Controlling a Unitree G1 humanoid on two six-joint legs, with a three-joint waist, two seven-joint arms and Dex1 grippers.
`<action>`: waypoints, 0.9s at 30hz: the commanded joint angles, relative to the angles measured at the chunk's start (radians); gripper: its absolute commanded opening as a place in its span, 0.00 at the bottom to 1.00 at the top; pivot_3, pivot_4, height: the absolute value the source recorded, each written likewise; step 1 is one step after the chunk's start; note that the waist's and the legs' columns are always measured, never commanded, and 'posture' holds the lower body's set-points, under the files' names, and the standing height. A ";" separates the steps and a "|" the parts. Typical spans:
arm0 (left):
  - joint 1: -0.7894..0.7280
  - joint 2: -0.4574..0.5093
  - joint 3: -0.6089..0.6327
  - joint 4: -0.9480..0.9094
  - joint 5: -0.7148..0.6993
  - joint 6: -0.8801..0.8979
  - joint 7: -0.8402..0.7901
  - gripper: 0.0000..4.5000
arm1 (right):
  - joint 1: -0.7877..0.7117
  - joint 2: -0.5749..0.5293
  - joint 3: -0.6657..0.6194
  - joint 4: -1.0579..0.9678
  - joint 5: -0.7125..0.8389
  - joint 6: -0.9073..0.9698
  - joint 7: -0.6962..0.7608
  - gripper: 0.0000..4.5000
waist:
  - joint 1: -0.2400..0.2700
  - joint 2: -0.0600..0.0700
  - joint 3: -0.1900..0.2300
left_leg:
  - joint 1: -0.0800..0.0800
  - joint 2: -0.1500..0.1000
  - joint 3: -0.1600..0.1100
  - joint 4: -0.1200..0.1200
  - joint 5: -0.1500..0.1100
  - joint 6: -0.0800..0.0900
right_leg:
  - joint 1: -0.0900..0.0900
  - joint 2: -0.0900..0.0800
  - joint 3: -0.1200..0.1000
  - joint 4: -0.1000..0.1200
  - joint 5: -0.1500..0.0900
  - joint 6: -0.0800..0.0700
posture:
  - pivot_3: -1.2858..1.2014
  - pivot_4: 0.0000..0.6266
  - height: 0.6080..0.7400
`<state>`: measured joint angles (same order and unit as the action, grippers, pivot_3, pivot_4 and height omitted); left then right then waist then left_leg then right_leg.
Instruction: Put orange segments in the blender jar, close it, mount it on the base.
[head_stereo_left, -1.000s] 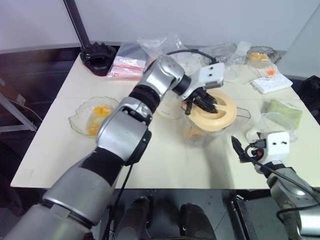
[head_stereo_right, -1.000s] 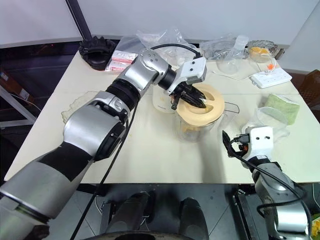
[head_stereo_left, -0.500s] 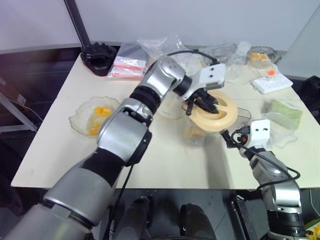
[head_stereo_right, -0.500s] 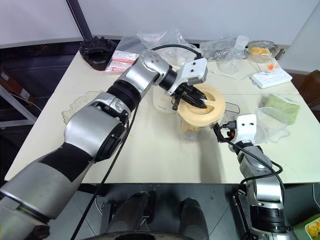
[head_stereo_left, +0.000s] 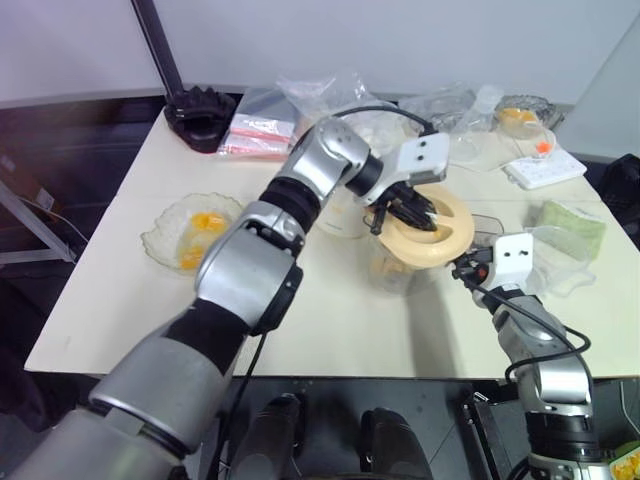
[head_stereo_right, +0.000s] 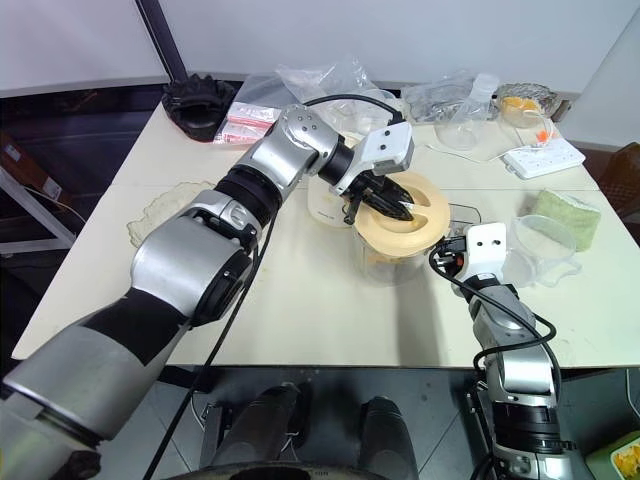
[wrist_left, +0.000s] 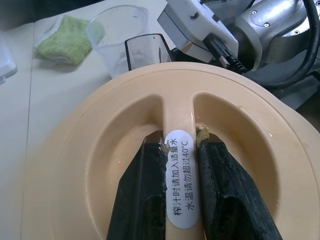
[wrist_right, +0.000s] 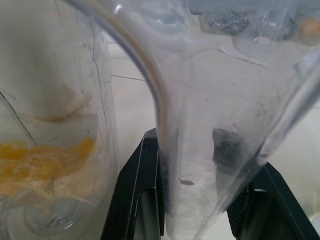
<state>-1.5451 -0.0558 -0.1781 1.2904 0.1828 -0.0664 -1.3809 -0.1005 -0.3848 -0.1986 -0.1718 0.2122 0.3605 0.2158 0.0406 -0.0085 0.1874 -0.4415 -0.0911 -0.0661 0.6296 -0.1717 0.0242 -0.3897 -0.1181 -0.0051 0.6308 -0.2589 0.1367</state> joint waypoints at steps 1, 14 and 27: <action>0.036 -0.028 -0.006 0.023 0.007 0.051 0.042 0.06 | -0.019 -0.019 -0.006 -0.016 -0.036 -0.013 -0.010 0.21 | 0.000 0.000 0.000 | 0.000 0.000 0.000 0.000 0.000 0.000 | 0.000 0.000 0.000 0.000 0.000 0.000 | 0.52 0.24 1.00; 0.121 -0.042 -0.009 -0.027 0.001 0.115 0.215 0.06 | -0.059 -0.025 0.010 0.035 -0.044 -0.039 -0.001 0.21 | 0.002 0.003 -0.009 | 0.004 0.000 -0.001 0.001 0.000 0.000 | 0.005 -0.001 0.000 -0.002 -0.001 -0.001 | 0.52 0.24 1.00; 0.070 -0.017 0.052 -0.053 -0.085 0.137 0.128 0.80 | -0.068 -0.029 0.008 0.064 -0.048 -0.056 0.005 0.21 | -0.004 0.004 -0.009 | 0.002 0.000 -0.001 -0.001 0.000 0.000 | 0.001 -0.001 0.000 -0.001 0.001 0.000 | 0.52 0.24 1.00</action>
<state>-1.4710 -0.0613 -0.1244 1.2250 0.1032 0.0542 -1.2435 -0.1526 -0.3927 -0.1966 -0.0871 0.2069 0.3416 0.2203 0.0368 -0.0044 0.1780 -0.4400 -0.0914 -0.0670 0.6291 -0.1718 0.0240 -0.3895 -0.1186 -0.0055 0.6298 -0.2578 0.1376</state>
